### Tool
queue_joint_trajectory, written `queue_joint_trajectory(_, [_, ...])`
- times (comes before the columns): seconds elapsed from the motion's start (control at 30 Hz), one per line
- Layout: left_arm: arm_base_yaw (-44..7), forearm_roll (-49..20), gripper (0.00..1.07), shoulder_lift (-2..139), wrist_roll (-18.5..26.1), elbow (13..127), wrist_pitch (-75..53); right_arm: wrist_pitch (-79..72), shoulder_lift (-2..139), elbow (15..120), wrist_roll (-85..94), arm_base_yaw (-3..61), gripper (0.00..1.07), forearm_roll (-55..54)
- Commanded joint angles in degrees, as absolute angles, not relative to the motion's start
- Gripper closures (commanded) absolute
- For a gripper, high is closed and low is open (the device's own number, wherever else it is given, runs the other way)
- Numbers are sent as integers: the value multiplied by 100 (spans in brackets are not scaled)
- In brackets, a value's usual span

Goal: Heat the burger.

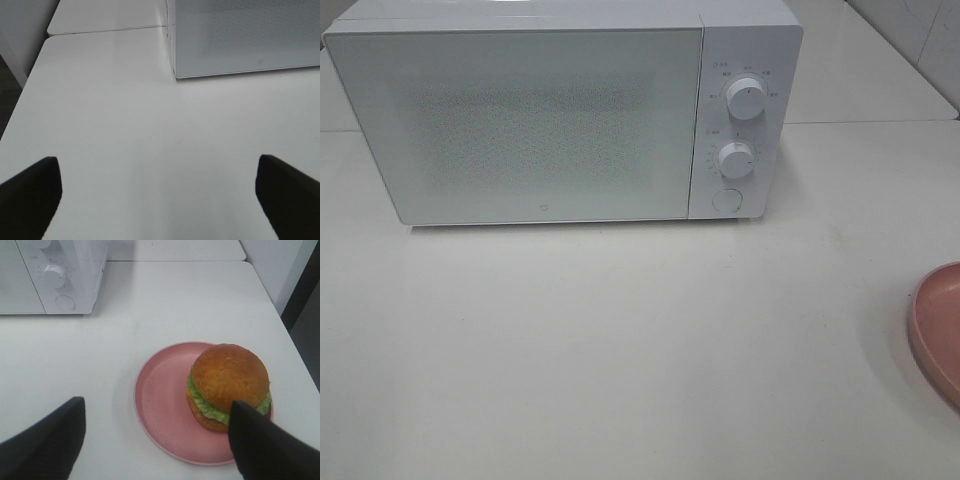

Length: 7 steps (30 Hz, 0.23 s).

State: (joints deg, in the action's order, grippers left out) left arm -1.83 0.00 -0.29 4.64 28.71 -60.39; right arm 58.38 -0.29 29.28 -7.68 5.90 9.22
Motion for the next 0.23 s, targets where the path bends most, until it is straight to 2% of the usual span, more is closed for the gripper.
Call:
queue_joint_trajectory(0.03, [-172,-69,9,-172,447,2859,-5959,5787,-172,2905,-733,544,32,917])
queue_joint_trajectory(0.23, [-172,-69,9,-172,447,2859,-5959,5787,-172,2905,-733,544,32,917])
